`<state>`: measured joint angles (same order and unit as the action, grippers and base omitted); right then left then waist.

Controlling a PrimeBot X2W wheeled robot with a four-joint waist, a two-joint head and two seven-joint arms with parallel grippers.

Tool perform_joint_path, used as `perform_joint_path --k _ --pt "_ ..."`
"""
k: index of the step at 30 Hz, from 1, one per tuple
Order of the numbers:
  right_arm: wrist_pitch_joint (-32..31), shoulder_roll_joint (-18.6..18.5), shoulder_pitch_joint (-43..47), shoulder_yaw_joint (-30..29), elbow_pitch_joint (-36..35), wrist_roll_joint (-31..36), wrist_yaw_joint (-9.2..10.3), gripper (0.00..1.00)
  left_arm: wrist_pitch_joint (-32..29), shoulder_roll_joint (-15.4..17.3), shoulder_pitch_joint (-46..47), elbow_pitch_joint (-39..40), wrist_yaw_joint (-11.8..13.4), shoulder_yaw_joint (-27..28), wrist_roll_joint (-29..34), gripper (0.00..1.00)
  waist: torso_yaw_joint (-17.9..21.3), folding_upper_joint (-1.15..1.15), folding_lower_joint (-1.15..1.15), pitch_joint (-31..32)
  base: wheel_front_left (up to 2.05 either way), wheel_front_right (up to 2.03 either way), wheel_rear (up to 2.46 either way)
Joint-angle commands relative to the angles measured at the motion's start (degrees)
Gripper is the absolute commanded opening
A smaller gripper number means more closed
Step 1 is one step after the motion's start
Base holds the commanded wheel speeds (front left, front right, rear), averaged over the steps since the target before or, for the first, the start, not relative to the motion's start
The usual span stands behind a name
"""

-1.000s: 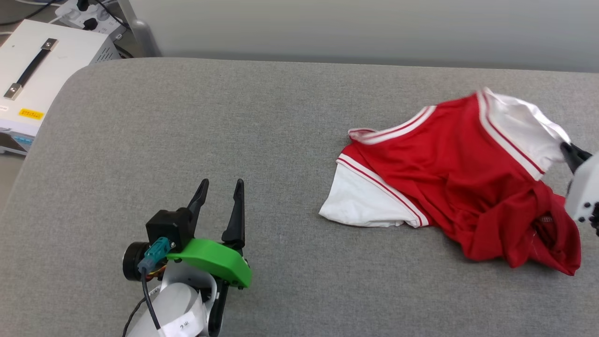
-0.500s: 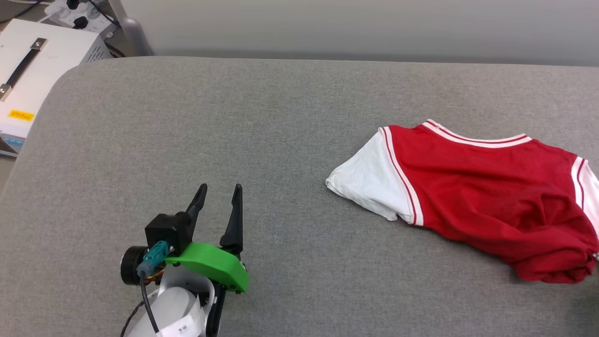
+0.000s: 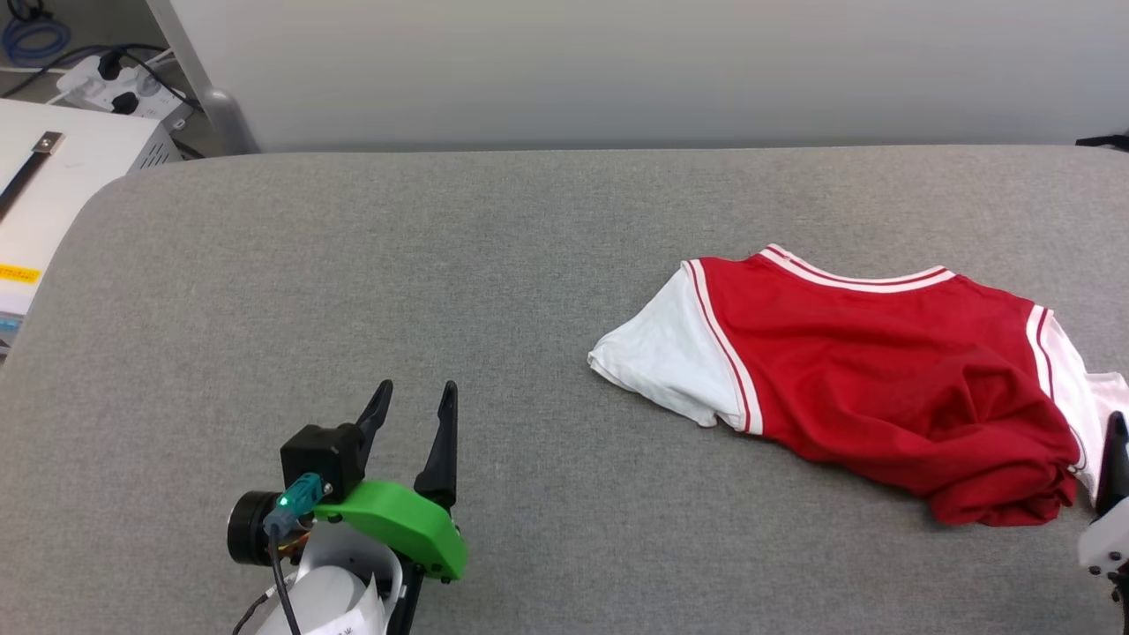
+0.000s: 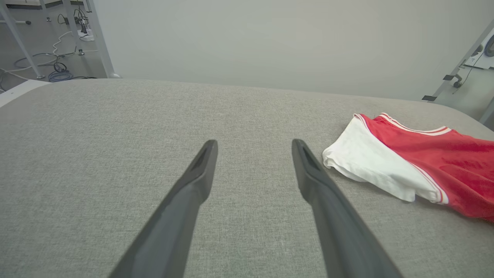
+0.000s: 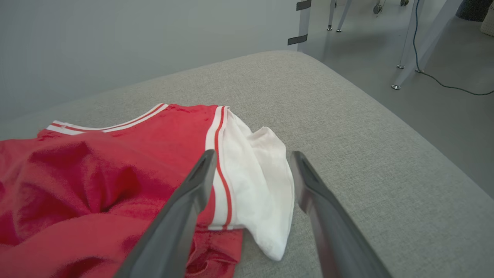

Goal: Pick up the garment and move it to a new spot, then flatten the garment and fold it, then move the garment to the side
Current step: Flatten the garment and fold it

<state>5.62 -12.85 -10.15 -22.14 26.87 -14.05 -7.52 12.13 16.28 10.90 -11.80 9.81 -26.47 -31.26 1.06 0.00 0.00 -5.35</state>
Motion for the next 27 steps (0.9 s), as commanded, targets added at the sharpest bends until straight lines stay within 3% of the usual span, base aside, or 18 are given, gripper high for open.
perform_joint_path --k 1,7,13,19,27 --pt "1.1 1.3 1.6 0.6 -2.0 1.3 0.03 1.00 -0.2 0.4 -0.6 0.3 0.1 -0.2 -0.4 1.00 0.5 0.00 0.00 1.0 0.00 0.00 0.00" --pt "1.7 6.4 6.1 6.2 -13.5 3.9 0.03 1.00 -3.9 1.0 1.1 0.2 -1.3 -1.8 -0.8 1.00 1.8 0.00 0.00 1.4 0.00 0.00 0.00" --pt "-0.6 8.1 9.9 13.1 -24.9 3.5 0.03 1.00 -14.3 -0.6 10.1 -3.5 -5.3 -6.1 -1.5 1.00 3.9 0.00 0.00 -0.4 0.00 0.00 0.00" --pt "-2.2 8.7 10.4 16.6 -29.9 2.9 0.03 1.00 -21.2 -3.3 19.6 -10.2 -8.6 -9.2 -1.3 1.00 7.0 0.00 0.00 -2.9 0.00 0.00 0.00" --pt "-2.8 9.3 9.8 18.4 -31.3 1.9 0.03 1.00 -28.9 -5.7 30.2 -22.7 -12.3 -12.6 -0.3 1.00 10.8 0.00 0.00 -6.7 0.00 0.00 0.00"
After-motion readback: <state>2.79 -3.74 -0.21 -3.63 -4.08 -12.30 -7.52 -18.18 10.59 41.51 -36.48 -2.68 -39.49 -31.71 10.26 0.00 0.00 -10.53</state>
